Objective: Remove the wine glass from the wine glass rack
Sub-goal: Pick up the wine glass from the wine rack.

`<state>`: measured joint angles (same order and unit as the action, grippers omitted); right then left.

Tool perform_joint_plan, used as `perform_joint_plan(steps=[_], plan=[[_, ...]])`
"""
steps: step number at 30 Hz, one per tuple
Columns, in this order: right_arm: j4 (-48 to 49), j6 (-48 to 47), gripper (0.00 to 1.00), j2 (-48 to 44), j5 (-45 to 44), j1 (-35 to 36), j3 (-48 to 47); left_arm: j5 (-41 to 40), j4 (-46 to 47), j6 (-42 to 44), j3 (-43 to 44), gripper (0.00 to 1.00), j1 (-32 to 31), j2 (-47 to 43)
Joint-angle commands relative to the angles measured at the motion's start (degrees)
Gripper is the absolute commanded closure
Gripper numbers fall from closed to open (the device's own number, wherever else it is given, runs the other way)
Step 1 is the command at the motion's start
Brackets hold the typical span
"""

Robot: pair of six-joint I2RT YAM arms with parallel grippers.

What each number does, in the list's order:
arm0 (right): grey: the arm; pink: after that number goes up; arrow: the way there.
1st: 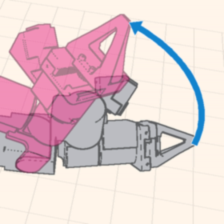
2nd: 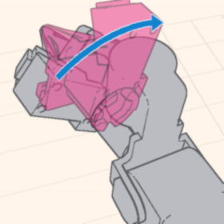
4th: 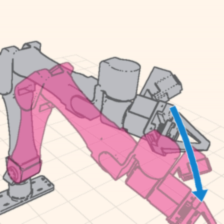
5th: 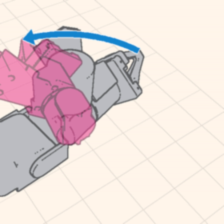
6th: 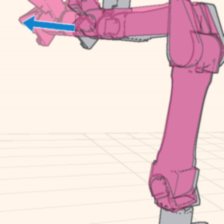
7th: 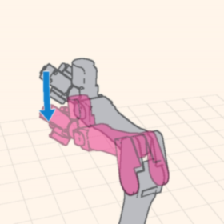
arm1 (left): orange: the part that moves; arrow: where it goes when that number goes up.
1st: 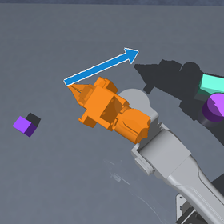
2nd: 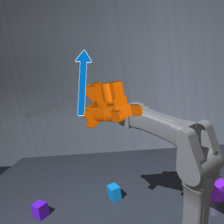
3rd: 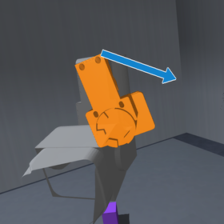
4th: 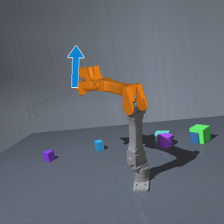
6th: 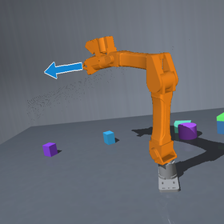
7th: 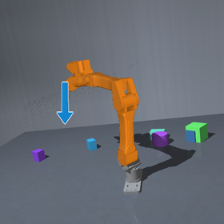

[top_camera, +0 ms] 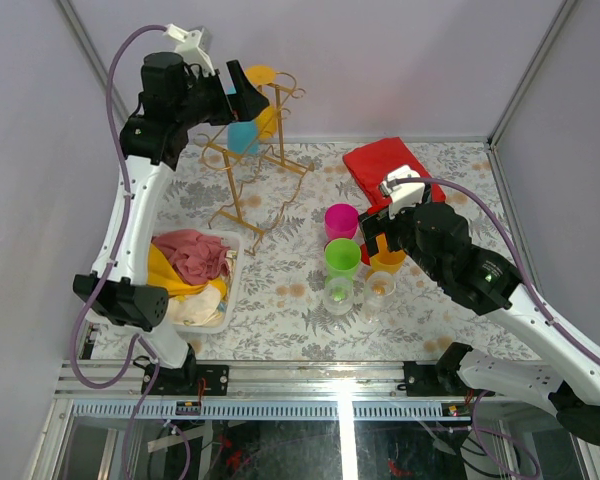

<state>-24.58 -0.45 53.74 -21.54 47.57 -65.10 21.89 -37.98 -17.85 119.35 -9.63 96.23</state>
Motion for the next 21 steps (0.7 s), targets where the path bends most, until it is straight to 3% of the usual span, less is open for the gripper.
perform_joint_plan(steps=[1,10,21], plan=[[2.3,-0.3,0.02,-0.2,-1.1,0.3,-1.8,-6.4,10.7,-3.7,0.2,0.03,2.4,1.1],[1.7,-0.3,0.01,-0.9,-1.3,0.3,-1.9,-5.2,18.1,-11.1,0.3,0.06,7.2,6.9],[1.7,-0.6,0.02,-0.9,-0.7,0.3,-1.6,-4.3,21.3,-15.3,1.4,0.14,8.3,12.9]])
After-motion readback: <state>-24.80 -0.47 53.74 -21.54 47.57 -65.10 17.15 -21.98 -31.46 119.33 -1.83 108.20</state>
